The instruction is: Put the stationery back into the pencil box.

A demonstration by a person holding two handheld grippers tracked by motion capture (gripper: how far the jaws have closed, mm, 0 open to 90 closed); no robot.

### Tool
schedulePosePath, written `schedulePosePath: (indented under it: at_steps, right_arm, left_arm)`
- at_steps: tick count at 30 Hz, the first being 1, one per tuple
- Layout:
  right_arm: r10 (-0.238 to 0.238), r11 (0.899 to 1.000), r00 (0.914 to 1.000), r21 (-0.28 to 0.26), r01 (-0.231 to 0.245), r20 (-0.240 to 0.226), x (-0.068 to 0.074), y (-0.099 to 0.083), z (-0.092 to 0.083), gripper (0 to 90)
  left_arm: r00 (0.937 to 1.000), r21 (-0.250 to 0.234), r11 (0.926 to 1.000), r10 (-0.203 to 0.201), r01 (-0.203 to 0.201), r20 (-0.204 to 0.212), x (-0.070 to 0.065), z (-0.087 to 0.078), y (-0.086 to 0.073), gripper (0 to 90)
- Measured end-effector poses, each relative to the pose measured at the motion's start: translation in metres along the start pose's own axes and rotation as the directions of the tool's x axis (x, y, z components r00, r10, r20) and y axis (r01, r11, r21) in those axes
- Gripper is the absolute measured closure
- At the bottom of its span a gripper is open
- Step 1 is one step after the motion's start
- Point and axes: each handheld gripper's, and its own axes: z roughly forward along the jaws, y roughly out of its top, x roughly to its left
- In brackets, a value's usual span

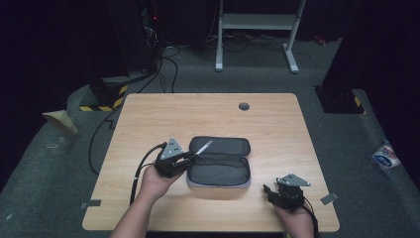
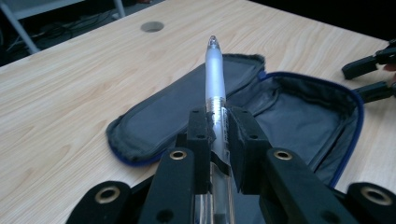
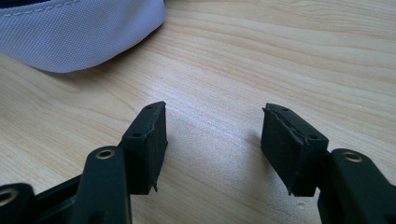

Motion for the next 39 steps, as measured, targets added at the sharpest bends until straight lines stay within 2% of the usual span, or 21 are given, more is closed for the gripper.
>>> schedulePosePath:
  at_steps: [10,20,29,36,39]
  right_arm:
    - [0.000,1.000,1.0000,0.000,0.000,0.000,0.000,0.000,0.000,40.1]
    - [0.000,1.000,1.0000,0.000,0.000,0.000,0.000,0.000,0.000,40.1]
    - [0.000,1.000,1.0000,0.000,0.000,0.000,0.000,0.000,0.000,40.1]
    - [0.000,1.000,1.0000,0.001,0.000,-0.002,0.000,0.000,0.000,40.1]
    - [-0.001,1.000,1.0000,0.001,0.001,-0.002,0.000,0.000,0.000,40.2]
  left_arm:
    - [0.9971,0.019,0.9988,0.043,-0.044,0.062,-0.015,0.024,0.013,78.9]
    - [0.9916,0.030,0.9985,0.042,-0.046,0.123,-0.022,0.042,0.019,78.9]
    - [0.9834,0.061,0.9950,0.068,-0.080,0.168,-0.029,0.058,0.019,78.9]
    - [0.9752,0.092,0.9880,0.105,-0.124,0.195,-0.035,0.069,0.018,78.9]
    - [0.9715,0.128,0.9801,0.123,-0.151,0.202,-0.036,0.075,0.014,78.9]
